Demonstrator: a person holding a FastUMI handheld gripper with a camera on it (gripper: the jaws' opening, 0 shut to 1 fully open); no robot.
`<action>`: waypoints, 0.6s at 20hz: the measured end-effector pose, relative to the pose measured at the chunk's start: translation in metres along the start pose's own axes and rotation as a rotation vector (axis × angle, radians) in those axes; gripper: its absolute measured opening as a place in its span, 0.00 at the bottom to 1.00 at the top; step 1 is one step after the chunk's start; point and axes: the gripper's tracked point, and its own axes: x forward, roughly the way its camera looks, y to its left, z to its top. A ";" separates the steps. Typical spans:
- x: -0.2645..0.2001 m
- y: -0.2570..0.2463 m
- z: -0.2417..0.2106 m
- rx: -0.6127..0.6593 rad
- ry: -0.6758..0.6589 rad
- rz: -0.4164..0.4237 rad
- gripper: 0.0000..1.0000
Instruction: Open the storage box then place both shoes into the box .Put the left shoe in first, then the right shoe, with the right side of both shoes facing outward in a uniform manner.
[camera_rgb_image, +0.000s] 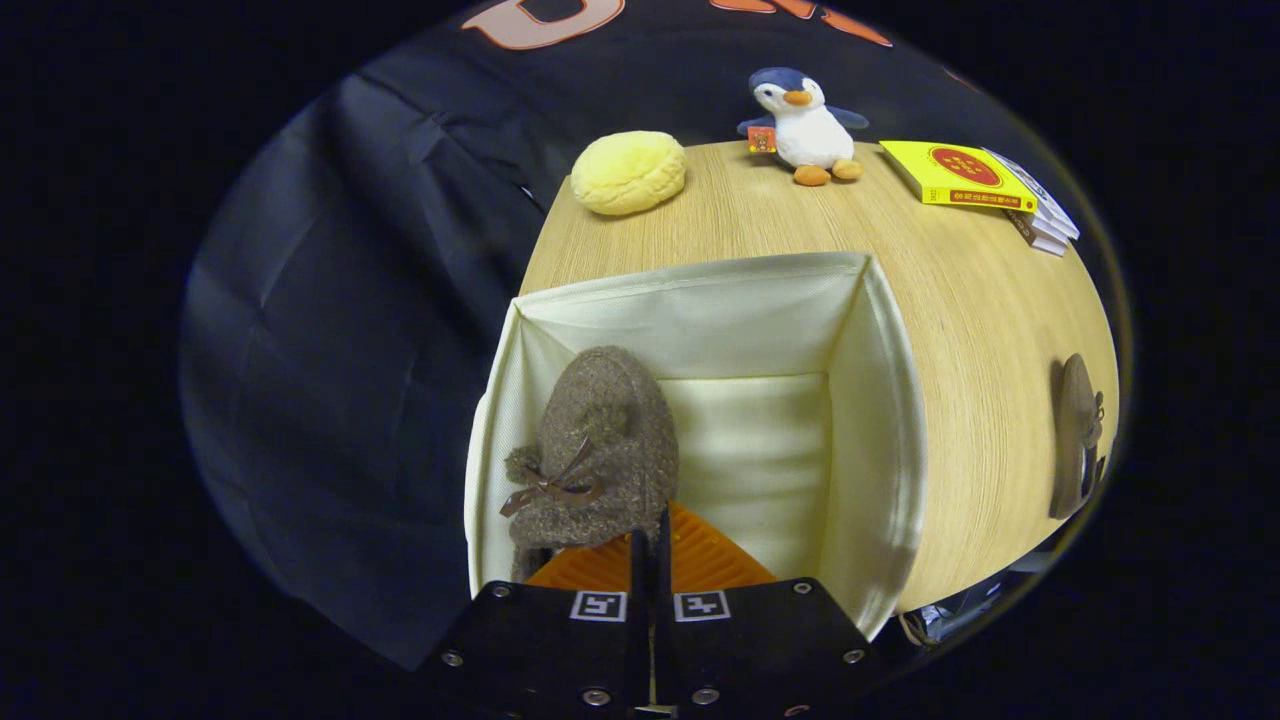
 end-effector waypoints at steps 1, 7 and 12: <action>-0.001 0.001 -0.003 0.004 0.012 -0.007 0.03; -0.006 0.026 -0.033 -0.043 0.131 0.182 0.16; -0.039 0.018 -0.019 -0.116 0.039 0.272 0.37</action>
